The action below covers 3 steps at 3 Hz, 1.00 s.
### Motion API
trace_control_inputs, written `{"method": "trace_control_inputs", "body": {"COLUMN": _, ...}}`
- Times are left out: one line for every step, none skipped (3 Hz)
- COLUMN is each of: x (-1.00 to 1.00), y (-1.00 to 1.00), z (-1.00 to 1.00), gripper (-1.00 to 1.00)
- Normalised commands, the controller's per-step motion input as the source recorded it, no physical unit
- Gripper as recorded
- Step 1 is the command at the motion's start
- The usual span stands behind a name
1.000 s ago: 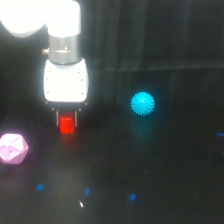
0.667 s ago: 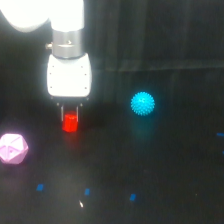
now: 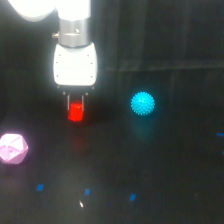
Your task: Pick up the red object from the table
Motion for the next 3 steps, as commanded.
{"method": "trace_control_inputs", "body": {"x": 0.44, "y": 1.00, "z": 0.59, "gripper": -1.00}}
{"method": "trace_control_inputs", "body": {"x": 0.31, "y": 0.73, "z": 0.92, "gripper": -1.00}}
{"method": "trace_control_inputs", "body": {"x": 0.43, "y": -0.02, "z": 1.00, "gripper": -1.00}}
